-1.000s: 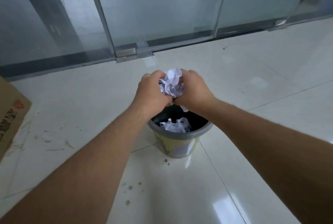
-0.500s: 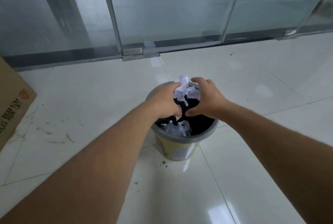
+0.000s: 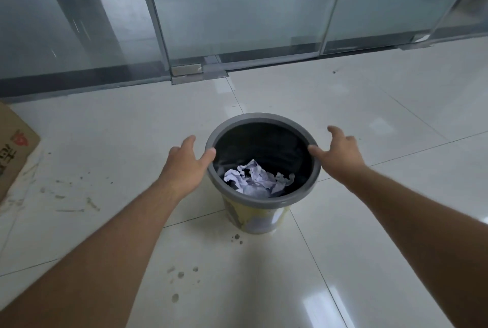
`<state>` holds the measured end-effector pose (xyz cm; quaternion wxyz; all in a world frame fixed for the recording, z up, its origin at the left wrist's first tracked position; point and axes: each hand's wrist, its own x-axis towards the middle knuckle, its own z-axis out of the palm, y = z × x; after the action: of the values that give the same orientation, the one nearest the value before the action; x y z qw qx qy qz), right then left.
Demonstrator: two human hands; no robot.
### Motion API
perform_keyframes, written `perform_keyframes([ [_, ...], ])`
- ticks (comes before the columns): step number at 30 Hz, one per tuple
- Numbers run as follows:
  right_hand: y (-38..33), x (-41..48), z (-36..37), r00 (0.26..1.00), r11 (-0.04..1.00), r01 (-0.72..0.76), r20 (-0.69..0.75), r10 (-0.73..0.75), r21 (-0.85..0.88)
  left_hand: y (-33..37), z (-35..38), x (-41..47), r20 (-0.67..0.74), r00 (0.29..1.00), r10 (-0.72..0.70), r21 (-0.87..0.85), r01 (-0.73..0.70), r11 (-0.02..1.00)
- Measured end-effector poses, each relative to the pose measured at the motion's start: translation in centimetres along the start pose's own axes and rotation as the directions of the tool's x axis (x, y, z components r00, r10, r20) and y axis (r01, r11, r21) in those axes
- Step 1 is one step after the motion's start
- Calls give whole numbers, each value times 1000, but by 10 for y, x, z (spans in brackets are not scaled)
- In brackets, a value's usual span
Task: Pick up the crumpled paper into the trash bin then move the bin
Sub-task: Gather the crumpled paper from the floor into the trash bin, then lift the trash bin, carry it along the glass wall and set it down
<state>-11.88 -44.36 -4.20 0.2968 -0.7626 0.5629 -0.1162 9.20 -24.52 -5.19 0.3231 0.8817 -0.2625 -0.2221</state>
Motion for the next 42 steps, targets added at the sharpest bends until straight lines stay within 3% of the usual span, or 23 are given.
perform_keyframes([
  [4, 14, -3, 22, 972, 992, -105, 218, 88, 70, 4, 19, 1, 125, 992, -22, -104, 35, 994],
  [14, 23, 3, 44, 996, 993, -28, 86, 19, 111, -6, 60, 4, -41, 998, -46, -227, 35, 973],
  [20, -4, -27, 6, 996, 997, 2, 94, -9, 81, 13, 20, -35, -45, 995, -88, -236, 75, 969],
  [28, -172, -82, -200, 990, 995, 19, 139, -33, 100, 179, -184, -98, -30, 995, -98, -267, 86, 960],
  [37, -456, -113, -515, 963, 945, 264, -4, -268, 193, 455, -503, -162, -215, 975, 52, -288, -114, 951],
  [42, -559, -136, -642, 930, 896, 368, -72, -362, 249, 565, -623, -210, -355, 926, 128, -282, -237, 930],
])
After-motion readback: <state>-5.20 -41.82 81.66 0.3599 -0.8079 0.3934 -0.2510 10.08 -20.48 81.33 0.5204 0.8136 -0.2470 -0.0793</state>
